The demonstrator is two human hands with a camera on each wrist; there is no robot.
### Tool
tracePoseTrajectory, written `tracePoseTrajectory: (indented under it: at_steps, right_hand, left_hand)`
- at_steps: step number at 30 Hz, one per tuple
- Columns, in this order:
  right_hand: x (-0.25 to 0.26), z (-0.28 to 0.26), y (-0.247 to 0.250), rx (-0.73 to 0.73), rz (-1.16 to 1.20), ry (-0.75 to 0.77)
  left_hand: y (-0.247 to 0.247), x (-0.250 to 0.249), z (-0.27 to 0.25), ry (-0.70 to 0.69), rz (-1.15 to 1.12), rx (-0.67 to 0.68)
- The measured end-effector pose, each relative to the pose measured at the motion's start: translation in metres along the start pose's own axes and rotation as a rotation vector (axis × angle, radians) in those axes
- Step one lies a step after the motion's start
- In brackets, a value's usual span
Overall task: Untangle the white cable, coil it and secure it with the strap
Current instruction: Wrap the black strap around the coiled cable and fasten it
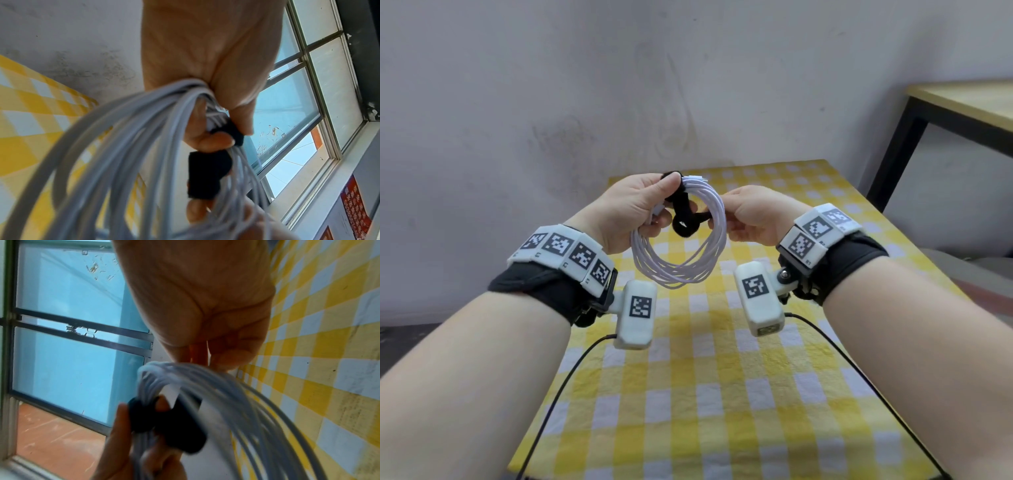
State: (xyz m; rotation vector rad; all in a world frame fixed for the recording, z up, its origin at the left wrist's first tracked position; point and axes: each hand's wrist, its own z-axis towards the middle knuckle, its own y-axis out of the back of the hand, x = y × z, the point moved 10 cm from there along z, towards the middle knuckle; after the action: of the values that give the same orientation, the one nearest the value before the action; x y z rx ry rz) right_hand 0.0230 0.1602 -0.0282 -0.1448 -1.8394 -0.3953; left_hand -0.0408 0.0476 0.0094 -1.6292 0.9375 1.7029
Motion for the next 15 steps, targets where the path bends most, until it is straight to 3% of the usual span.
tracePoseTrajectory:
  at_steps: [3, 8, 11, 15]
  right_hand:
    - [0.007, 0.002, 0.003, -0.074, -0.083, 0.059]
    - [0.049, -0.011, 0.009, -0.26, -0.073, 0.423]
    - [0.058, -0.017, -0.005, -0.2, -0.114, 0.504]
    - [0.05, -0.017, -0.026, -0.017, -0.066, 0.42]
  left_hand:
    - [0.006, 0.004, 0.002, 0.028, 0.05, -0.084]
    - [0.018, 0.01, 0.003, 0.045, 0.094, -0.207]
    - [0.024, 0.011, 0.004, 0.046, 0.076, -0.235]
    - [0.028, 0.013, 0.005, 0.045, 0.041, -0.271]
